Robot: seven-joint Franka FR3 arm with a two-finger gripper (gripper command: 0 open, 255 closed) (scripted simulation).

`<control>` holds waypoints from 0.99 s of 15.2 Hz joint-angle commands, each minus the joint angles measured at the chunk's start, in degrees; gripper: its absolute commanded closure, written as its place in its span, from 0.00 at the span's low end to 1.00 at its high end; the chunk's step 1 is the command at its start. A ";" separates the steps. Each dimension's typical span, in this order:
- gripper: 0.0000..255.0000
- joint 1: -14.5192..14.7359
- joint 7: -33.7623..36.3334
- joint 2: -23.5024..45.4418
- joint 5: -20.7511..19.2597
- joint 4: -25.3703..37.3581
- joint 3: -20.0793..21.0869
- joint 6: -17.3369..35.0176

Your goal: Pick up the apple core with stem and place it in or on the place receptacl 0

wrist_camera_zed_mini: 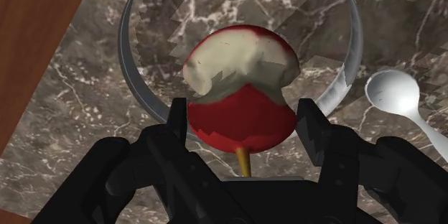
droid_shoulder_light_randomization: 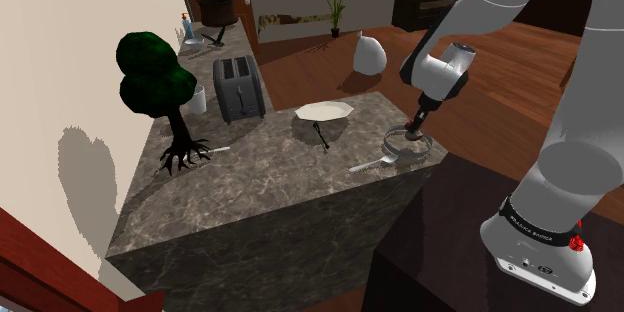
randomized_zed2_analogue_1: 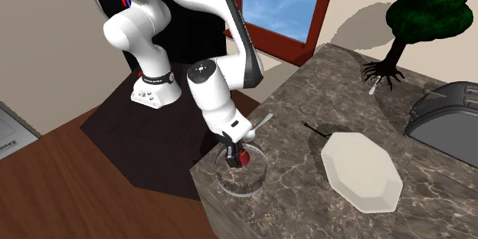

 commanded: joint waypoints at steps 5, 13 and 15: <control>0.00 -0.09 -0.22 0.09 0.25 0.06 0.12 0.05; 0.00 4.86 12.69 -8.36 -16.10 -4.57 -7.80 -2.14; 0.00 5.57 16.64 -10.74 -21.30 -5.61 -9.52 -2.82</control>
